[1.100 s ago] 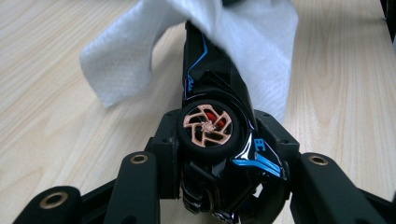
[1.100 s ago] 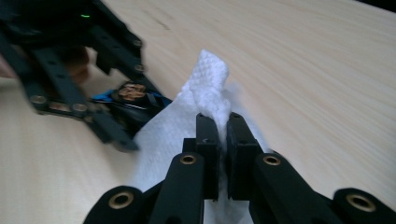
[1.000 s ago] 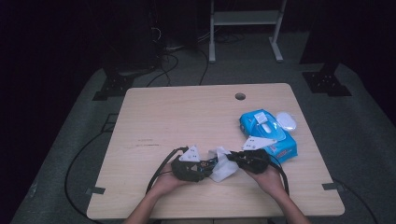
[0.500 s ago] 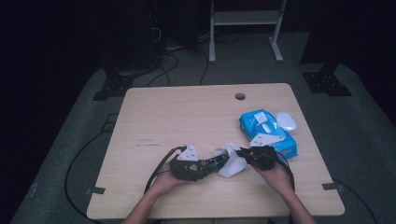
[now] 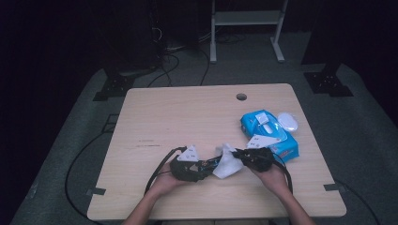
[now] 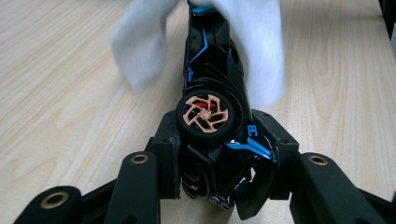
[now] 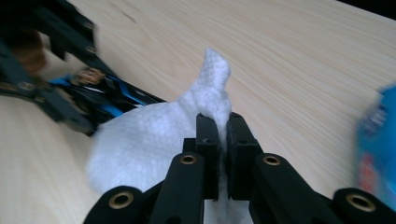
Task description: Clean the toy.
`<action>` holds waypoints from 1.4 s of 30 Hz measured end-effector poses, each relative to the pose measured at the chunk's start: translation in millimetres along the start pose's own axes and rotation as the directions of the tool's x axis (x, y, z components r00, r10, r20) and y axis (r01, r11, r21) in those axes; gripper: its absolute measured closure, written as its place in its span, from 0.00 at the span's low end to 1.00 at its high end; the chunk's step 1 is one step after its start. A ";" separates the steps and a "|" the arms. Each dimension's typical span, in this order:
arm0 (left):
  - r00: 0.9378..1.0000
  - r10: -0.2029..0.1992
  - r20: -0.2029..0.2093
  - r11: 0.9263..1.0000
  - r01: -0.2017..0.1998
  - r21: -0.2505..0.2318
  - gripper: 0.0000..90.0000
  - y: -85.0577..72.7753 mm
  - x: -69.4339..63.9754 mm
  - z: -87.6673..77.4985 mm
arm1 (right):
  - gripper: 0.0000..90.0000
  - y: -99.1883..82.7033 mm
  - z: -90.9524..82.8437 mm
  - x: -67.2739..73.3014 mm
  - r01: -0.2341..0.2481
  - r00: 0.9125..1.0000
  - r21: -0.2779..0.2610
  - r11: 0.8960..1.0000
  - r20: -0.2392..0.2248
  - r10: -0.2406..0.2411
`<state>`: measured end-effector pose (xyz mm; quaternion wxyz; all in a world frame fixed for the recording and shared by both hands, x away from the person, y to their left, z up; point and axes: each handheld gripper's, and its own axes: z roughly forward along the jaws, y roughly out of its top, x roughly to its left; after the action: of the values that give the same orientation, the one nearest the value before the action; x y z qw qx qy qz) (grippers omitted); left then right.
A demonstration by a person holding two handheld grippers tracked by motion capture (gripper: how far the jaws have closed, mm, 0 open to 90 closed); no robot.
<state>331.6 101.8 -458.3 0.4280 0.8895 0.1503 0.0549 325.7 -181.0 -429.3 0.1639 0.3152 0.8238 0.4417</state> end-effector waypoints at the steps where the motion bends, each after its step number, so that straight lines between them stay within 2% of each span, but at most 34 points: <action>1: 1.000 -0.001 0.000 1.000 0.001 -0.002 0.64 -0.1 0.1 0.2 | 0.94 -2.0 -1.7 -2.8 -0.008 1.000 0.000 1.000 0.003 0.008; 4: 1.000 -0.002 -0.001 1.000 0.002 -0.005 0.64 -0.2 -0.5 0.6 | 0.94 -2.8 -1.9 -1.3 -0.009 1.000 -0.002 1.000 -0.001 0.009; 8: 1.000 0.002 -0.002 1.000 -0.002 -0.005 0.64 0.7 -1.0 1.5 | 0.94 7.3 7.7 12.6 0.034 0.999 -0.009 0.999 -0.021 -0.034; 12: 1.000 0.000 -0.001 1.000 0.000 -0.007 0.64 1.1 -1.8 2.9 | 0.94 14.9 22.9 29.7 0.056 0.996 -0.016 0.998 -0.072 -0.057; 13: 1.000 0.000 0.000 1.000 0.000 -0.006 0.64 1.1 -1.4 2.9 | 0.94 16.5 27.8 36.1 0.056 0.993 -0.018 0.998 -0.105 -0.057; 15: 1.000 0.001 0.000 1.000 -0.001 -0.007 0.64 0.6 -1.2 2.4 | 0.94 18.3 31.6 45.3 0.091 0.989 -0.026 0.995 -0.115 -0.094; 16: 1.000 0.003 -0.001 1.000 -0.003 -0.007 0.64 0.4 -1.4 2.0 | 0.94 19.1 31.4 46.3 0.108 0.988 -0.023 0.994 -0.110 -0.109; 18: 1.000 0.000 0.000 1.000 0.000 -0.008 0.64 -0.3 -0.9 1.5 | 0.94 17.5 29.2 41.8 0.101 0.990 -0.018 0.995 -0.096 -0.102; 19: 1.000 0.002 -0.004 1.000 -0.002 -0.009 0.64 -0.5 -0.6 1.2 | 0.94 15.5 27.4 37.4 0.090 0.992 -0.015 0.996 -0.083 -0.091; 20: 1.000 0.006 -0.009 1.000 -0.006 -0.007 0.64 -0.4 -0.4 0.7 | 0.94 13.4 24.9 31.9 0.067 0.993 -0.022 0.998 -0.093 -0.069; 21: 1.000 0.007 -0.008 1.000 -0.007 -0.004 0.64 -0.2 0.1 0.4 | 0.94 12.3 21.8 27.6 0.054 0.995 -0.026 0.998 -0.077 -0.055; 23: 1.000 0.006 -0.007 1.000 -0.006 -0.005 0.64 -0.4 0.4 0.1 | 0.94 10.5 16.6 21.9 0.061 0.998 -0.017 0.998 -0.033 -0.062; 26: 1.000 0.006 -0.007 1.000 -0.006 -0.002 0.64 0.2 0.2 0.1 | 0.94 7.2 13.3 15.0 0.030 0.999 -0.021 0.999 -0.035 -0.031; 29: 1.000 0.006 -0.007 1.000 -0.006 -0.004 0.64 0.6 0.6 0.5 | 0.94 10.3 16.8 20.0 0.048 0.999 -0.016 0.999 -0.023 -0.049; 31: 1.000 0.004 -0.010 1.000 -0.004 -0.003 0.64 1.1 0.4 1.1 | 0.94 13.1 21.2 24.9 0.054 0.998 -0.017 0.998 -0.042 -0.055; 33: 1.000 -0.002 -0.010 1.000 0.002 -0.008 0.64 0.9 0.0 2.0 | 0.94 18.2 29.4 34.3 0.057 0.995 -0.019 0.998 -0.081 -0.058; 35: 1.000 -0.002 -0.010 1.000 0.002 -0.007 0.64 0.8 0.3 1.9 | 0.94 22.5 37.4 46.5 0.082 0.990 -0.025 0.996 -0.113 -0.084; 36: 1.000 0.000 -0.010 1.000 0.000 -0.003 0.64 0.7 0.7 1.6 | 0.94 24.6 41.0 51.5 0.077 0.988 -0.029 0.997 -0.136 -0.080; 38: 1.000 0.003 -0.011 1.000 -0.003 -0.004 0.64 -0.2 0.8 0.2 | 0.94 27.5 43.6 57.8 0.108 0.984 -0.030 0.994 -0.143 -0.111; 40: 1.000 0.005 -0.013 1.000 -0.005 -0.005 0.64 -1.1 1.2 -0.9 | 0.94 27.3 41.3 55.7 0.122 0.984 -0.016 0.992 -0.127 -0.123; 42: 1.000 0.003 -0.013 1.000 -0.003 -0.004 0.64 -1.5 2.4 -1.7 | 0.94 23.2 36.3 45.8 0.102 0.990 -0.017 0.995 -0.098 -0.104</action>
<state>333.1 104.7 -458.5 0.4289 0.8884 0.1518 0.0617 320.1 -118.4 -429.8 0.1473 0.2490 0.8435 0.4526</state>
